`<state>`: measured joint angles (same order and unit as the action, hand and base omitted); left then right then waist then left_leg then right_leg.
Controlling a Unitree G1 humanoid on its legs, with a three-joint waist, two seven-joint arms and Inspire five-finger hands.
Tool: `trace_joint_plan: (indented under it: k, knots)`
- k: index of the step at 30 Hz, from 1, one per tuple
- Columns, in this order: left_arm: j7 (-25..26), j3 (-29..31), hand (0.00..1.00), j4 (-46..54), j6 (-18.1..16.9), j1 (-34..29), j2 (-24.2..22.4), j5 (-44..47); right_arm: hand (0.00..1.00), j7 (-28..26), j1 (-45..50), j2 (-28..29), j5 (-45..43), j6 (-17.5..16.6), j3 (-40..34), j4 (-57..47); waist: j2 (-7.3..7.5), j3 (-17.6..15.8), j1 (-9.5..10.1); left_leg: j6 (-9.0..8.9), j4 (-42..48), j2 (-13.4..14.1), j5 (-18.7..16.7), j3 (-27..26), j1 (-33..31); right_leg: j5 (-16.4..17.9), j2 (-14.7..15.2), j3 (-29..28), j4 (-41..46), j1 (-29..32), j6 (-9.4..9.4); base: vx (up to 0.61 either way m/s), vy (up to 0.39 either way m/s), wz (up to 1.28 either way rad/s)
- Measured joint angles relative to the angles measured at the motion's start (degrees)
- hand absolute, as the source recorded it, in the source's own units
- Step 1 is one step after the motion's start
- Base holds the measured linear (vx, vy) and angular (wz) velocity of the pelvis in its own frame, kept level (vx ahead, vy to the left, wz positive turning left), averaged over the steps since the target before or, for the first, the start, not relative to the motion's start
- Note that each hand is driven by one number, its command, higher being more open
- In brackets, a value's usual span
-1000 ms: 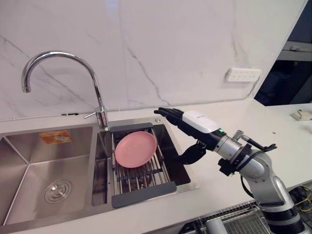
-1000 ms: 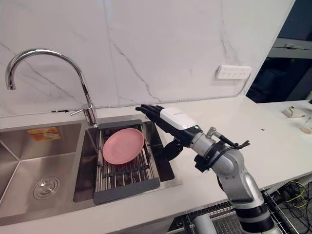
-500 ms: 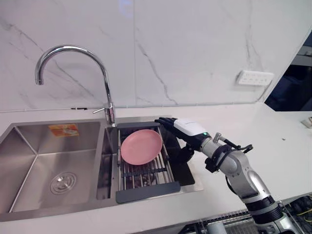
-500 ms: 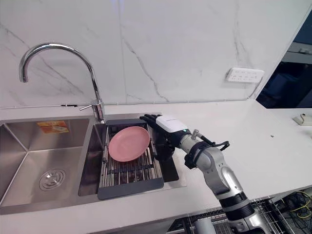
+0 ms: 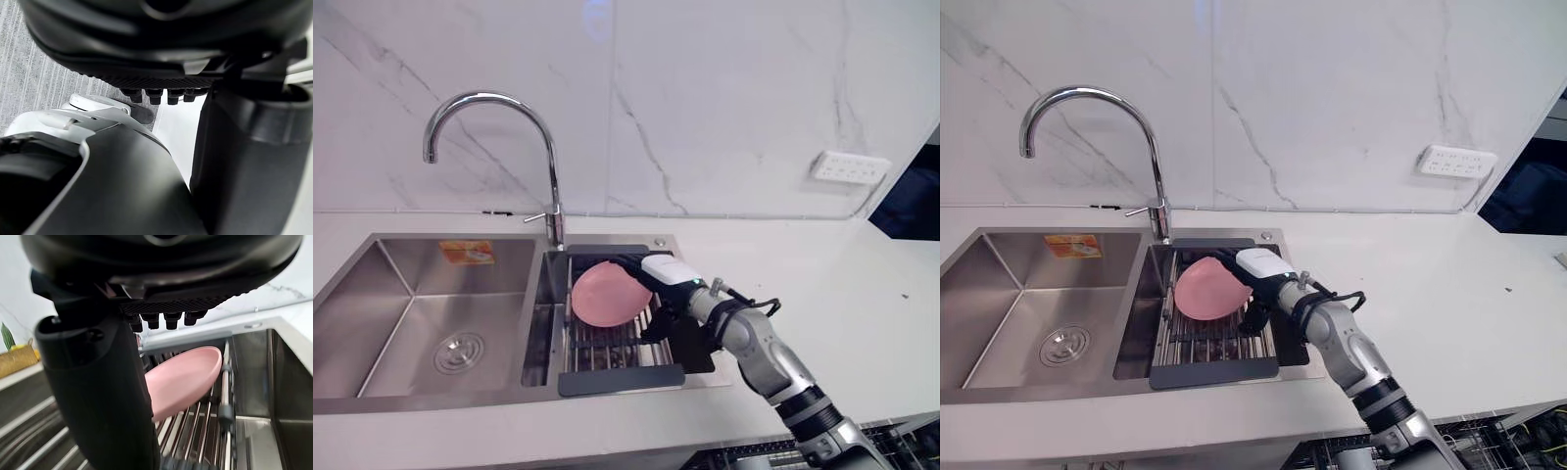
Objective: Walk over to the sink, pick up the cup, carry it to the dishwasher, place the cup inside the dishwasher, then close the dishwasher door
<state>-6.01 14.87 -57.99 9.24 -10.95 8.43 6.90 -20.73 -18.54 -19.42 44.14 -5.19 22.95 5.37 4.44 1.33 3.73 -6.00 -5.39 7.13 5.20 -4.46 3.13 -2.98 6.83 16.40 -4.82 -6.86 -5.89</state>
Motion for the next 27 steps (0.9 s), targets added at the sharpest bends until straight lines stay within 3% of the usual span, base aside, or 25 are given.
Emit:
trace_joint_plan:
  k: [9, 24, 25, 27]
  knots:
    - [0.89, 0.11, 1.00, 1.47, 0.92, 0.51, -0.42, -0.09, 1.00, 2.49, -1.76, 1.67, 12.05, 0.17, 3.64, 4.70, -1.00, -2.11, 0.34, 0.03, 0.00, -0.26, 0.03, 0.63, -0.32, 0.07, 0.37, 1.24, 0.01, -0.24, -0.24, -0.01, 0.001, 0.04]
    - [1.05, 0.38, 1.00, 1.62, 1.65, 1.19, -0.66, -0.08, 1.00, 10.48, -2.40, 2.71, 23.10, 2.04, 5.80, 5.85, -1.62, -3.48, 0.38, 0.06, -0.01, -0.33, 0.07, 0.66, -0.13, 0.20, 0.77, 2.09, 0.01, -0.72, -0.55, 0.00, 0.000, 0.00]
    - [1.05, 0.38, 1.00, 1.62, 1.66, 1.19, -0.64, -0.08, 0.00, 10.82, -2.40, 2.69, 23.44, 2.21, 6.24, 5.88, -1.64, -3.57, 0.35, 0.05, -0.02, -0.32, 0.06, 0.66, 0.00, 0.20, 0.81, 2.48, 0.01, -0.89, -0.57, -0.04, -0.004, 0.00]
    - [1.06, 0.37, 1.00, 1.63, 1.68, 1.21, -0.64, -0.08, 0.00, 11.23, -2.40, 2.73, 23.62, 2.43, 6.67, 5.96, -1.66, -3.59, 0.37, 0.04, -0.02, -0.31, 0.05, 0.65, -0.02, 0.26, 0.83, 2.89, 0.01, -0.97, -0.65, -0.03, -0.001, 0.00]
